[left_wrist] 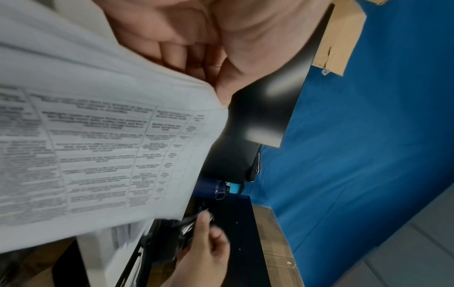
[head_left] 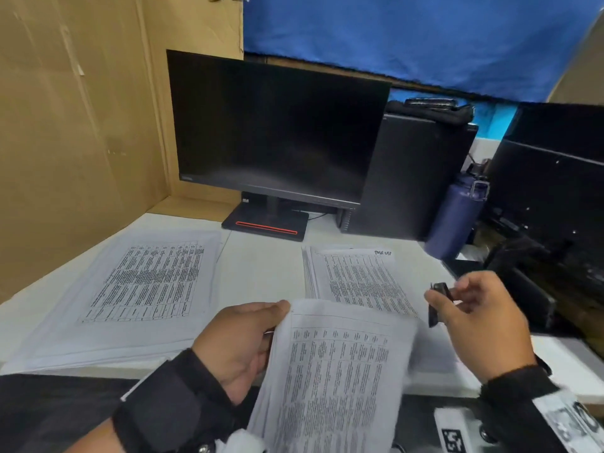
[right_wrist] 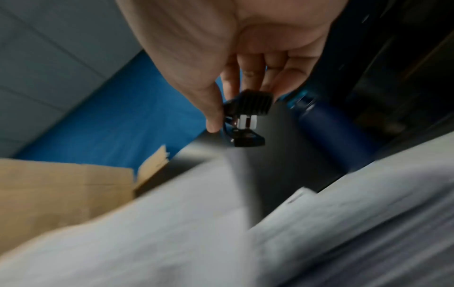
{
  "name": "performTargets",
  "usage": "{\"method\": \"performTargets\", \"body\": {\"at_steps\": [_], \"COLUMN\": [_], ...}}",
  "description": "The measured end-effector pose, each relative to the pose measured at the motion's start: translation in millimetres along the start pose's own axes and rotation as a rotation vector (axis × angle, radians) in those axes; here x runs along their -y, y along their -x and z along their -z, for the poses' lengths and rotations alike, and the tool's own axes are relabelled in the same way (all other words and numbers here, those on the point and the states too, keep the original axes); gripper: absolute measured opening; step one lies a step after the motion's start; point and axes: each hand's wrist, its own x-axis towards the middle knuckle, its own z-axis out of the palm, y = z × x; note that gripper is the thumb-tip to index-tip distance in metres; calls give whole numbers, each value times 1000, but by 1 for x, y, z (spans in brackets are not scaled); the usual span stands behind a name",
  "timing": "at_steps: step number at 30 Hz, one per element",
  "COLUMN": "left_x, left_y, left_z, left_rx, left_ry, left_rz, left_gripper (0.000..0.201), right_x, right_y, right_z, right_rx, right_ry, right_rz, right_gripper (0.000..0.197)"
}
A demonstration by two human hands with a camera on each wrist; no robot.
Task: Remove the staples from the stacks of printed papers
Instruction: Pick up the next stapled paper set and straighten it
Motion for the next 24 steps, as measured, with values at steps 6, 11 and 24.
{"method": "performTargets", "body": {"at_steps": [6,11,24], "left_x": [-4,-4,12], "left_y": [-5,-1,23], "left_z": [5,2,-22], "left_rx": [4,47,77], "left_ry": [-22,-10,-148], "left_rz": [-35,-50,-253], "left_gripper": [23,23,22], "right_x": [-64,-68,84], "right_y": [-19,-20,87], "right_z": [9,7,-28], "right_rx": [248,339,584], "right_ry": [654,651,-279], "right_rz": [-192,-215,-7], "right_gripper": [30,24,34]}}
